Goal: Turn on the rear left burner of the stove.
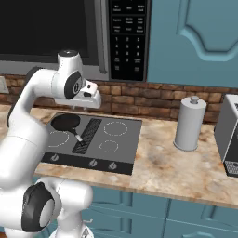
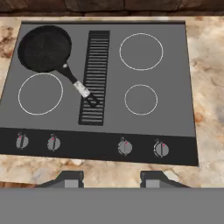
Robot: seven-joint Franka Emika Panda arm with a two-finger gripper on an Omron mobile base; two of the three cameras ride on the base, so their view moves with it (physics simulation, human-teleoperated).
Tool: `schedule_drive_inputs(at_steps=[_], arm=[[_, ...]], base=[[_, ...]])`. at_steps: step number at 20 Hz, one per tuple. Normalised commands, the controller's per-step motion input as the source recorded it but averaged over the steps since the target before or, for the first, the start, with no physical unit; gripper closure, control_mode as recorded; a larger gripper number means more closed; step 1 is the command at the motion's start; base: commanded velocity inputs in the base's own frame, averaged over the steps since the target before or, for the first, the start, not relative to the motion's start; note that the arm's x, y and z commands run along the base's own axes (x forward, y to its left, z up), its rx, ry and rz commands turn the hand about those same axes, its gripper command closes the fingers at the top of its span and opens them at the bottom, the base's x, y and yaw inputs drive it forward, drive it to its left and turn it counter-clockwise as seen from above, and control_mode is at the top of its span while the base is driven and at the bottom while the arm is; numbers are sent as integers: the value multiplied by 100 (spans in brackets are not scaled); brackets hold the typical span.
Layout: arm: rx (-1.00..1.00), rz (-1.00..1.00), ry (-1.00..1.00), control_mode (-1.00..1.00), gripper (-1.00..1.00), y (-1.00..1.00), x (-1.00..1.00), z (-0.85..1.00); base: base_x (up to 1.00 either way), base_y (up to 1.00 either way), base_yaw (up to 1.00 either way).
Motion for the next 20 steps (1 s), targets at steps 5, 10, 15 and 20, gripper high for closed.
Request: schedule_drive_inputs(at_steps=[5,10,15,20], arm=[[-1,0,1,-100,-100,36,-4,-32],[-13,-7,16,-100,-100,100,0,-71],[-12,-6,19,-100,-100,100,0,-78],[-2,-3,30,-100,-100,58,11,-48]], base=[[0,0,0],[0,0,0],[0,0,0],[0,0,0]])
